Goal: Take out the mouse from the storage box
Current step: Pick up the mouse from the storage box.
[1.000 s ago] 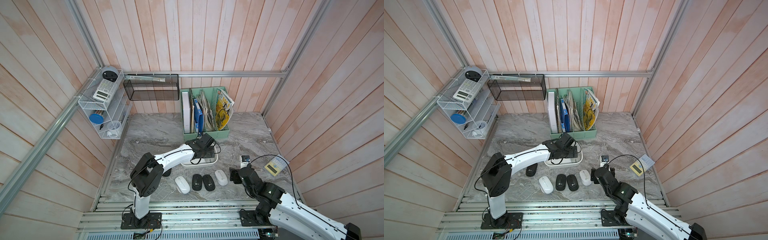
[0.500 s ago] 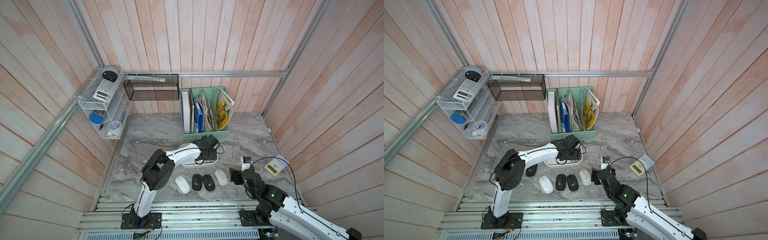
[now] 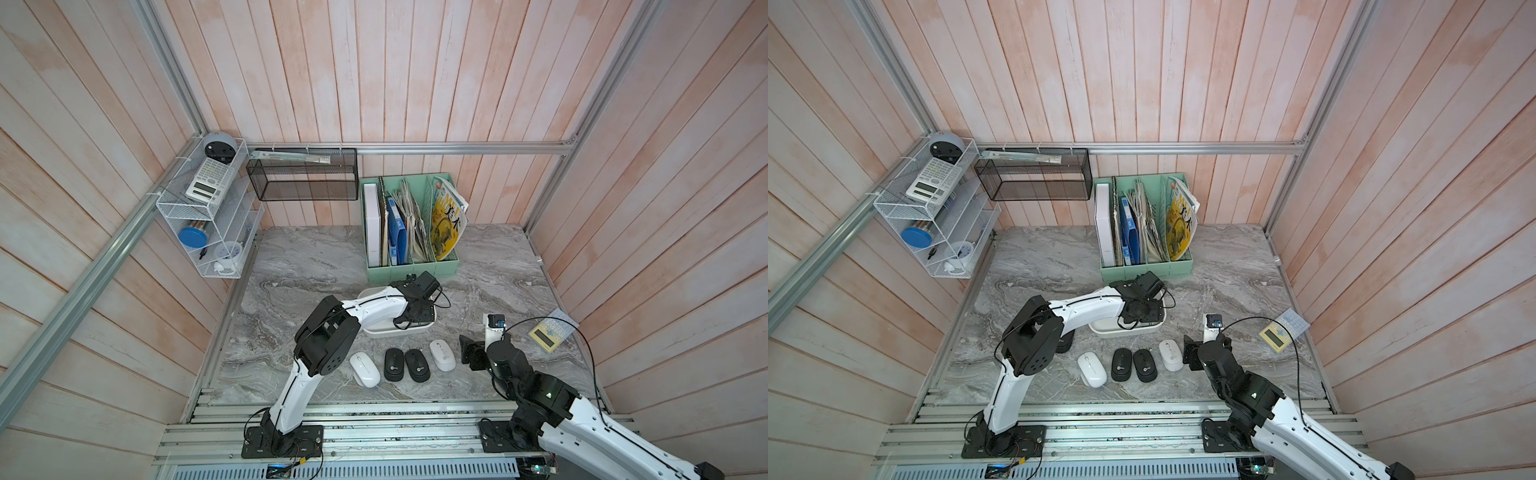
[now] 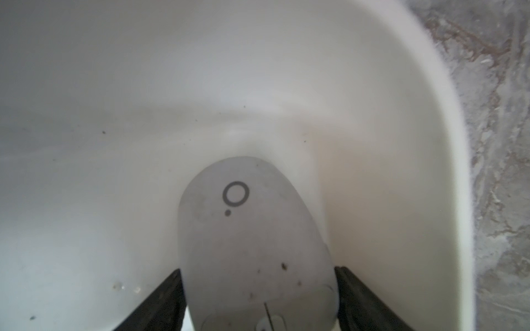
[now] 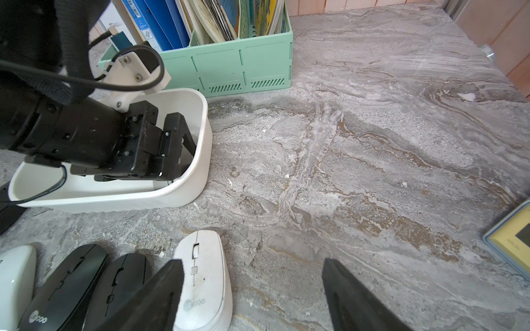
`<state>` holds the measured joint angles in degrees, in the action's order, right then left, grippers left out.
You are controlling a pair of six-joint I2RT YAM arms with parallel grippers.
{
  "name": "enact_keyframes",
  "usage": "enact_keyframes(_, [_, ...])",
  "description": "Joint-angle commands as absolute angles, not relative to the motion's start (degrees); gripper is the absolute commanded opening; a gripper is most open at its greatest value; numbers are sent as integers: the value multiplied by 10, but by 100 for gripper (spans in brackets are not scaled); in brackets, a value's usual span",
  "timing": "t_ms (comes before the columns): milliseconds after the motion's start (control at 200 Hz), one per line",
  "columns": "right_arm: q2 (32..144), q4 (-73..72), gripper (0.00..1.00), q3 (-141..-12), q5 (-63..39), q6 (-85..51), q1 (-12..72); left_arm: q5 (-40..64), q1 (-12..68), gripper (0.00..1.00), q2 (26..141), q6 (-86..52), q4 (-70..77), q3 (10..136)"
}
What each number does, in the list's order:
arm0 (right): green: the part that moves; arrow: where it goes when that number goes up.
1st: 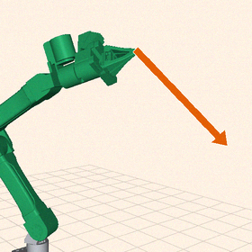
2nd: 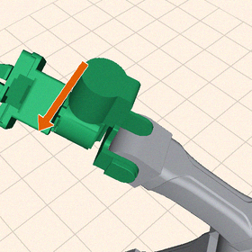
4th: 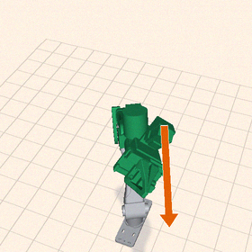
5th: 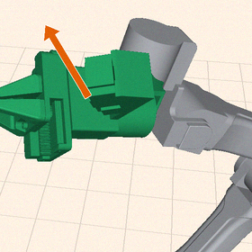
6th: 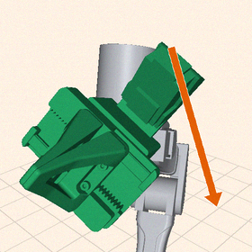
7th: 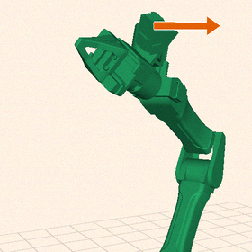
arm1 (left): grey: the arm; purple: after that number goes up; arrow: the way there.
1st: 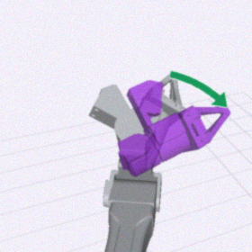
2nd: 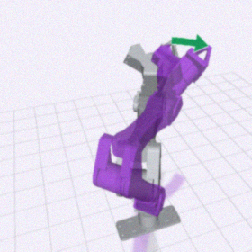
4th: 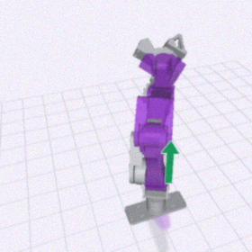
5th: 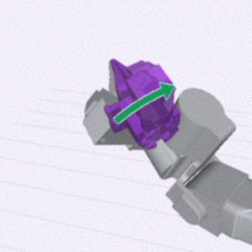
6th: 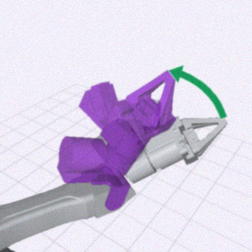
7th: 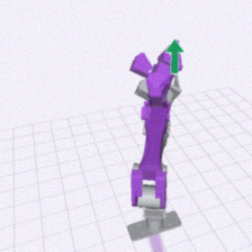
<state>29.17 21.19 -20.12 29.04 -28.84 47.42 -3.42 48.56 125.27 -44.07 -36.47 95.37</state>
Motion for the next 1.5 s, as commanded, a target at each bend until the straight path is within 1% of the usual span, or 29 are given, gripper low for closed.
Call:
enact_keyframes(0, [283, 210, 83, -194, 293, -284, 471, -46, 488, 78, 1266, -440, -381, 966])
enact_keyframes(225, [271, 212, 83, -191, 296, -285, 471, -54, 486, 69, 1265, -440, -383, 967])
enact_keyframes(420, [260, 215, 83, -188, 297, -286, 471, -64, 486, 62, 1255, -440, -382, 968])
enact_keyframes(580, [252, 217, 83, -186, 299, -286, 471, -75, 487, 59, 1240, -439, -386, 968])
enact_keyframes(880, [223, 229, 83, -182, 312, -291, 471, -97, 487, 58, 1190, -436, -401, 967])
enact_keyframes(1150, [163, 253, 83, -173, 337, -301, 471, -102, 506, 58, 1141, -435, -421, 992])
enact_keyframes(1265, [127, 271, 83, -169, 352, -307, 471, -109, 528, 58, 1154, -435, -445, 1042])
enact_keyframes(1495, [53, 300, 83, -161, 370, -311, 471, -92, 560, 58, 1225, -432, -478, 1160])
